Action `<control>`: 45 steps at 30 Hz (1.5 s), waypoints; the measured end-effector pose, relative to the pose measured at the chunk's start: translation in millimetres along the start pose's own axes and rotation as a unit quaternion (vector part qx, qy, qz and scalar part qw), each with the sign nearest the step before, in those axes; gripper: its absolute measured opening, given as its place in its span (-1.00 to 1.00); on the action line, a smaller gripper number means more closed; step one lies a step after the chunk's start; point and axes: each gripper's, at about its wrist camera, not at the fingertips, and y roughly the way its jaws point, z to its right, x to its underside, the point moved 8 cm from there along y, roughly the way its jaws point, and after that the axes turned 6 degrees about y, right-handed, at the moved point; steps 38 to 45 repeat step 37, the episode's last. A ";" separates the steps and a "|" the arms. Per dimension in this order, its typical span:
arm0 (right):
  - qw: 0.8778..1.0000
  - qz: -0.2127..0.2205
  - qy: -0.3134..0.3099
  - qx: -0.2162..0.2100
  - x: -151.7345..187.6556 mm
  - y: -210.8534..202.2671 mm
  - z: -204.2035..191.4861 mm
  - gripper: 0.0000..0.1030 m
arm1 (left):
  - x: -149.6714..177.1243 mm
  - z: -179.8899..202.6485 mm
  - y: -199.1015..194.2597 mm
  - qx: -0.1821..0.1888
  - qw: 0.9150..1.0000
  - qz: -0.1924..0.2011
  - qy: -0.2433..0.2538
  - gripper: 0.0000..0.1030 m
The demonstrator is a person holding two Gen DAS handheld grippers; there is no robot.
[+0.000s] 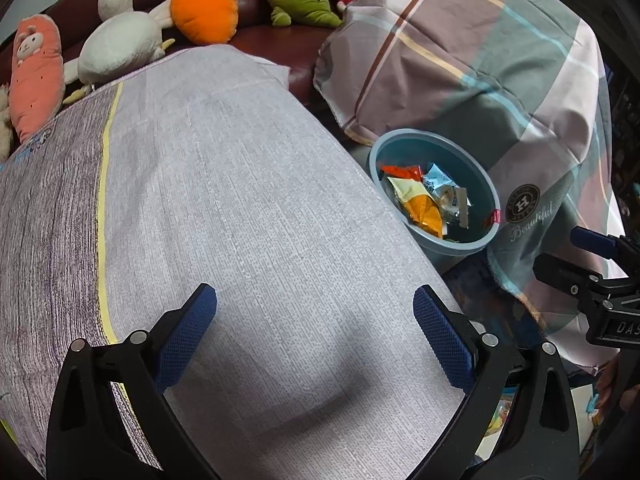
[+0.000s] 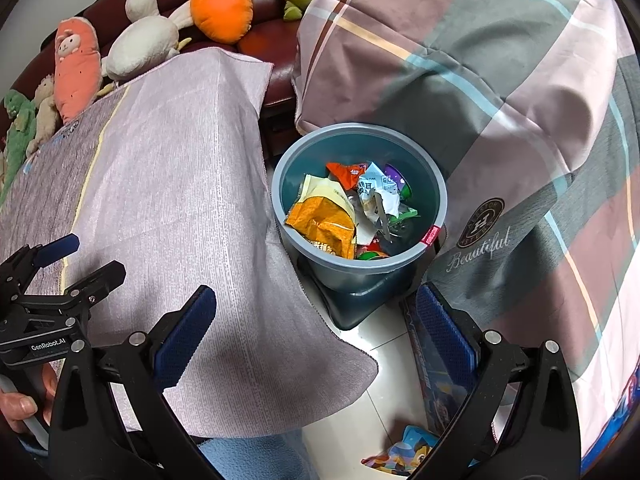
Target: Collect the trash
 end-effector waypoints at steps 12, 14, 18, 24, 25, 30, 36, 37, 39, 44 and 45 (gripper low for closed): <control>1.000 -0.003 0.000 0.003 0.0 3.9 0.3 0.87 | 2.0 -4.1 3.6 -0.006 1.000 -0.001 -0.006 0.92; 1.000 -0.004 -0.001 0.004 -0.1 4.0 -0.6 0.87 | 2.0 -3.5 3.4 -0.007 1.000 -0.001 -0.006 0.92; 1.000 -0.003 -0.003 0.004 -1.6 4.0 -1.9 0.87 | 2.1 -4.3 3.0 -0.008 1.000 -0.001 -0.008 0.92; 1.000 -0.005 -0.004 0.005 -2.8 4.3 -3.1 0.87 | 2.4 -6.8 3.9 -0.011 1.000 -0.002 -0.009 0.92; 1.000 -0.005 -0.005 0.006 -3.5 4.6 -3.9 0.87 | 2.3 -6.9 4.1 -0.012 1.000 -0.002 -0.009 0.92; 1.000 -0.007 -0.007 0.009 -4.7 5.7 -6.0 0.87 | 2.3 -8.5 5.3 -0.019 1.000 -0.005 -0.012 0.92; 1.000 -0.006 -0.007 0.011 -6.2 6.7 -7.3 0.87 | 4.5 -10.9 8.7 -0.018 1.000 -0.012 -0.019 0.92; 1.000 -0.006 -0.007 0.012 -6.2 7.0 -7.5 0.87 | 4.7 -10.7 8.8 -0.019 1.000 -0.012 -0.018 0.92; 1.000 -0.006 -0.007 0.012 -6.2 7.0 -7.5 0.87 | 4.7 -10.7 8.8 -0.019 1.000 -0.012 -0.018 0.92; 1.000 -0.006 -0.007 0.012 -6.2 7.0 -7.5 0.87 | 4.7 -10.7 8.8 -0.019 1.000 -0.012 -0.018 0.92; 1.000 -0.006 -0.007 0.012 -6.2 7.0 -7.5 0.87 | 4.7 -10.7 8.8 -0.019 1.000 -0.012 -0.018 0.92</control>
